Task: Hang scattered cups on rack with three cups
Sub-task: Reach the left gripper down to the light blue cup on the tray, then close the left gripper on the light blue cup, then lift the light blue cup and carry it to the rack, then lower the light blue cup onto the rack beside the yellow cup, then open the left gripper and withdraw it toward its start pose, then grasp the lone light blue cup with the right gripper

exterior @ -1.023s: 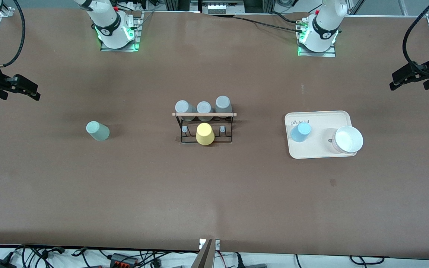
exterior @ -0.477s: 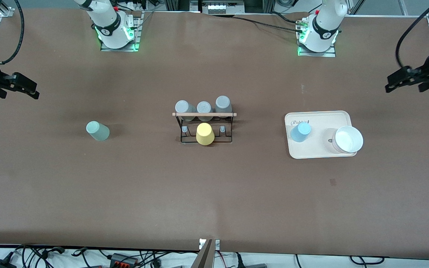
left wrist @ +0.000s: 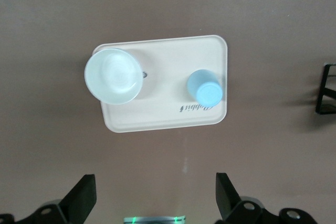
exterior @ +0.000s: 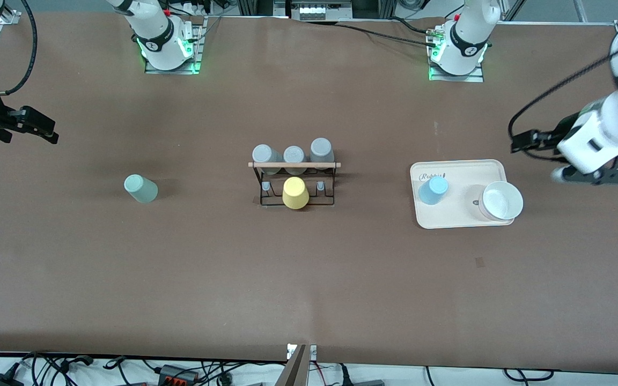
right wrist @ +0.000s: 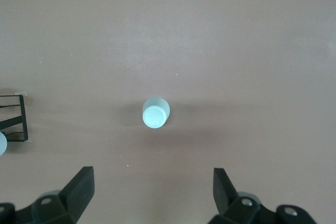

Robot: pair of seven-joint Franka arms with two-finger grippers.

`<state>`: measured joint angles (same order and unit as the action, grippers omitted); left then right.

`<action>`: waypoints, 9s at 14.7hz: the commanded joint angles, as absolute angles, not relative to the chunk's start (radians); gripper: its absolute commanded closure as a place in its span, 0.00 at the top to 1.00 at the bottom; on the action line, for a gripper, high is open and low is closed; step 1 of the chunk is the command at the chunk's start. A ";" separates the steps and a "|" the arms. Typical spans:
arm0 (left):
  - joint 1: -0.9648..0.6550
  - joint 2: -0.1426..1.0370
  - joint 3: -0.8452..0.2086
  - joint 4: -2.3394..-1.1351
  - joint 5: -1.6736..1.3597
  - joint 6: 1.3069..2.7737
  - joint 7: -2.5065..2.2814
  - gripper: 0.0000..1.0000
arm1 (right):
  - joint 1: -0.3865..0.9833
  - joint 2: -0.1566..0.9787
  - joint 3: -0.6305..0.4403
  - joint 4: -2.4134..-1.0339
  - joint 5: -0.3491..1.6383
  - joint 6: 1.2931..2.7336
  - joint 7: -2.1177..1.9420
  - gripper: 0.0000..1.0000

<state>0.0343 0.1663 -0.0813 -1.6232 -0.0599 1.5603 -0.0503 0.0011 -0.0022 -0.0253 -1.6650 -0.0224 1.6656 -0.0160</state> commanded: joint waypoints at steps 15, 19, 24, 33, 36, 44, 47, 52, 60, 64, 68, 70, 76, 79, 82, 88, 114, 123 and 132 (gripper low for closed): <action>-0.006 0.281 -0.216 -2.175 -0.086 2.373 -0.284 1.00 | -0.002 0.002 -0.020 -1.661 -0.021 1.663 -0.032 1.00; -0.015 0.328 -0.216 -2.175 -0.078 2.393 -0.284 1.00 | -0.002 0.003 -0.020 -1.661 -0.023 1.664 -0.032 1.00; -0.020 0.337 -0.215 -2.175 -0.071 2.391 -0.282 0.82 | -0.002 0.002 -0.020 -1.663 -0.023 1.661 -0.032 1.00; -0.018 0.351 -0.212 -1.957 -0.069 2.134 -0.285 0.39 | 0.002 0.002 -0.020 -1.661 -0.023 1.657 -0.032 1.00; -0.025 0.356 -0.218 -1.844 -0.069 2.080 -0.395 0.39 | -0.002 0.002 -0.020 -1.661 -0.023 1.660 -0.032 1.00; -0.242 0.448 -0.218 -1.513 -0.086 1.944 -0.812 0.39 | 0.002 0.002 -0.020 -1.661 -0.023 1.660 -0.032 1.00; -0.314 0.497 -0.218 -1.415 -0.087 1.910 -0.948 0.39 | -0.002 0.003 -0.020 -1.661 -0.025 1.661 -0.032 1.00; -0.437 0.584 -0.216 -1.309 -0.086 1.911 -1.110 0.39 | -0.002 0.003 -0.021 -1.661 -0.025 1.660 -0.032 1.00; -0.506 0.633 -0.216 -1.302 -0.086 1.922 -1.193 0.39 | -0.002 0.003 -0.021 -1.661 -0.025 1.661 -0.032 1.00; -0.506 0.664 -0.216 -1.305 -0.083 1.963 -1.189 0.39 | -0.002 0.021 -0.021 -1.663 -0.025 1.652 -0.032 1.00; -0.508 0.689 -0.216 -1.318 -0.080 2.019 -1.183 0.39 | -0.002 0.025 -0.021 -1.663 -0.026 1.660 -0.032 1.00; -0.508 0.698 -0.216 -1.322 -0.080 2.031 -1.181 0.39 | -0.002 0.025 -0.021 -1.663 -0.026 1.661 -0.032 1.00; -0.520 0.721 -0.218 -1.333 -0.077 2.033 -1.180 0.39 | -0.002 0.026 -0.021 -1.663 -0.026 1.663 -0.031 1.00; -0.523 0.721 -0.218 -1.344 -0.074 2.029 -1.180 0.51 | -0.002 0.029 -0.021 -1.663 -0.028 1.663 -0.032 1.00; -0.522 0.713 -0.218 -1.342 -0.074 2.020 -1.180 0.63 | 0.002 0.028 -0.021 -1.663 -0.028 1.663 -0.032 1.00; -0.505 0.649 -0.215 -1.339 -0.071 1.973 -1.183 0.71 | -0.002 0.029 -0.021 -1.663 -0.028 1.663 -0.032 1.00; 0.034 -0.014 -0.108 -1.696 -0.032 1.678 -0.146 1.00 | 0.044 0.271 -0.021 -1.980 -0.031 2.167 0.011 1.00; 0.032 -0.130 -0.029 -1.764 0.014 1.661 0.071 1.00 | 0.032 0.316 -0.023 -2.200 -0.029 2.494 0.060 1.00; 0.055 -0.095 -0.031 -1.631 0.009 1.585 0.055 1.00 | 0.032 0.341 -0.023 -2.210 -0.031 2.485 0.114 0.93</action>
